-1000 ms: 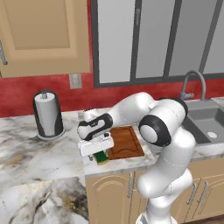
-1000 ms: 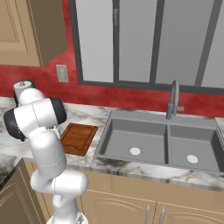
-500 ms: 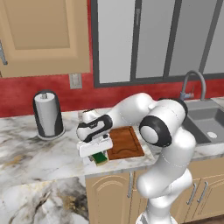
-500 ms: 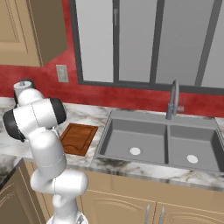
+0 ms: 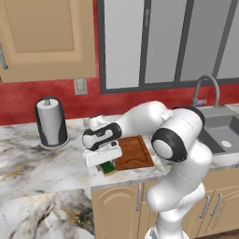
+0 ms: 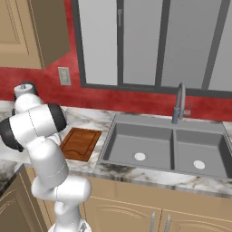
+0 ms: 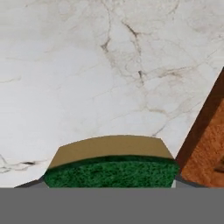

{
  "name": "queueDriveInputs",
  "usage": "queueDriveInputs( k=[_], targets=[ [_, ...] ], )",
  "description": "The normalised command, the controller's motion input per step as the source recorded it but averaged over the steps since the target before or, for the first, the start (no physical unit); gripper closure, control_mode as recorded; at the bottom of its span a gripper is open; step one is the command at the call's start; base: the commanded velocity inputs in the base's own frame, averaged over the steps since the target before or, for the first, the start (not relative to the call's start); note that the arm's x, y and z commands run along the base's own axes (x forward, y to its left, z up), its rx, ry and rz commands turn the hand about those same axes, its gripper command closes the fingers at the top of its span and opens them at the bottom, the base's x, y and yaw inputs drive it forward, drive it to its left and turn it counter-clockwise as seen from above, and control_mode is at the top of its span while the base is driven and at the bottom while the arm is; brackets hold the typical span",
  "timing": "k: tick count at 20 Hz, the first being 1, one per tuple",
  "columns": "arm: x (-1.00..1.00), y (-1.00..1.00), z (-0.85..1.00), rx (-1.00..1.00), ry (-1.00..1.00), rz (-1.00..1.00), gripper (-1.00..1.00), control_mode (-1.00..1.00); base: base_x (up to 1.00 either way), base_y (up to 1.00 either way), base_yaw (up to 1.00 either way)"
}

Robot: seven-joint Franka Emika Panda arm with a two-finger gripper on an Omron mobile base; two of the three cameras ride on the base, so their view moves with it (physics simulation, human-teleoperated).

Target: Pick up the sponge from the counter and clean the cutting board by briefly scrubbing or pressing down on the cutting board. Once finished, release the sponge.

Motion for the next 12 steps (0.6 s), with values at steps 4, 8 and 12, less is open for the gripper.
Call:
queueDriveInputs(
  k=[4,8,12],
  targets=[
    [-0.07,-0.45,0.52,0.01,-0.02,0.08,1.0,-1.0,0.0,0.0,0.0],
    [0.0,-0.5,0.48,0.0,0.0,0.17,1.0,-1.0,0.0,0.0,0.0],
    [0.04,-0.58,0.18,0.0,0.0,0.27,1.0,-1.0,0.0,0.0,0.0]
  ],
)
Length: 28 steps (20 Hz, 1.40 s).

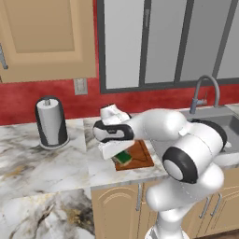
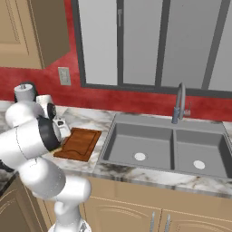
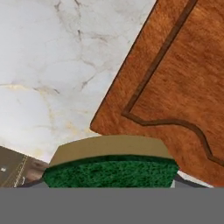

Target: Pick up the sponge from the counter and clean the cutting board by briefly scrubbing or pressing down on the cutting board. Once finished, release the sponge.

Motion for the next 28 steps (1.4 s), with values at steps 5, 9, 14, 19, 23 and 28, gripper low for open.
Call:
queueDriveInputs(
  k=[5,9,14,19,23,28],
  targets=[
    [0.03,-0.66,-0.07,0.0,0.06,0.42,1.0,-1.0,0.0,0.0,0.0],
    [0.0,-0.61,-0.05,0.03,0.07,0.53,1.0,-1.0,0.0,0.0,0.0],
    [0.01,-0.61,-0.13,0.06,0.08,0.5,1.0,-1.0,0.0,0.0,0.0],
    [0.0,-0.5,-0.3,0.07,0.08,0.27,1.0,-1.0,0.0,0.0,0.0],
    [0.0,-0.32,-0.23,0.07,0.01,0.18,1.0,-1.0,0.0,0.0,0.0],
    [0.01,-0.07,-0.12,0.01,0.0,0.07,1.0,-1.0,0.0,0.0,0.0]
  ],
)
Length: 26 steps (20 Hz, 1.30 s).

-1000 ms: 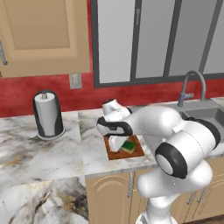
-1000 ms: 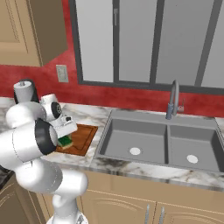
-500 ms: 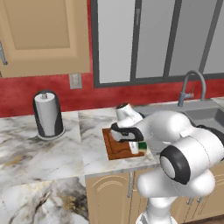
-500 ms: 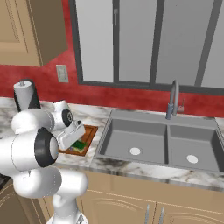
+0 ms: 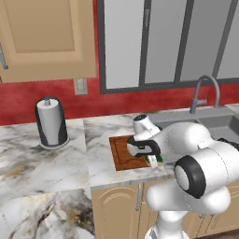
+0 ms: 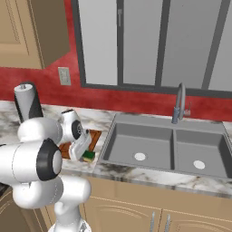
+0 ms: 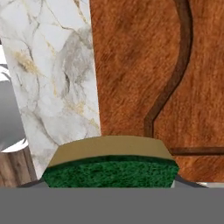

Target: Pick up the sponge from the counter and clean the cutting board by briefly scrubbing or pressing down on the cutting board. Once finished, release the sponge.

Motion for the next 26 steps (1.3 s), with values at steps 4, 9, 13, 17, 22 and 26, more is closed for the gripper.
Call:
queueDriveInputs(
  k=[4,9,13,17,22,26],
  targets=[
    [0.07,0.0,-0.16,0.0,0.0,0.03,1.0,-1.0,0.0,0.0,0.0],
    [0.16,0.0,-0.17,0.0,0.0,0.0,1.0,-1.0,0.0,0.0,0.0],
    [0.25,0.0,-0.1,0.0,0.0,0.0,1.0,-1.0,0.0,0.0,0.0],
    [0.28,0.0,-0.01,0.0,0.0,0.0,1.0,-1.0,0.0,0.0,0.0],
    [0.31,0.0,0.0,0.0,0.0,0.0,1.0,-1.0,0.0,0.0,0.0],
    [0.35,0.05,0.0,0.0,0.0,0.0,1.0,-1.0,0.0,0.0,0.0]
  ],
)
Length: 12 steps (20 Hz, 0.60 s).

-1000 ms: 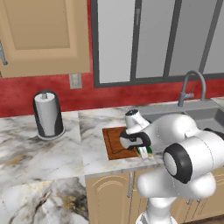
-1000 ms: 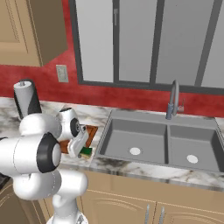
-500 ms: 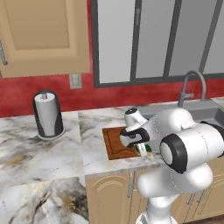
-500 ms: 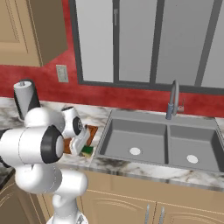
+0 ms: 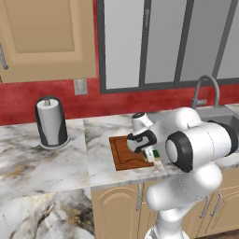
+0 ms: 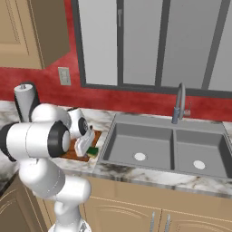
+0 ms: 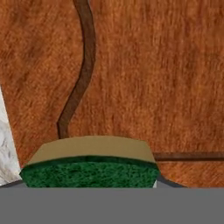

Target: Pick up the sponge from the counter and clean the cutting board by briefly scrubbing or pressing down on the cutting board. Once finished, release the sponge.

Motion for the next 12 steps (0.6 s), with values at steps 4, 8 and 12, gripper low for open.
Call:
queueDriveInputs(
  k=[4,8,12],
  targets=[
    [0.45,0.12,0.0,0.0,0.0,0.0,1.0,-1.0,0.0,0.0,0.0],
    [0.54,0.16,0.0,0.01,0.0,0.0,1.0,-1.0,0.0,0.0,0.0],
    [0.61,0.16,0.0,0.02,0.0,0.0,1.0,-1.0,0.0,0.0,0.0]
  ],
)
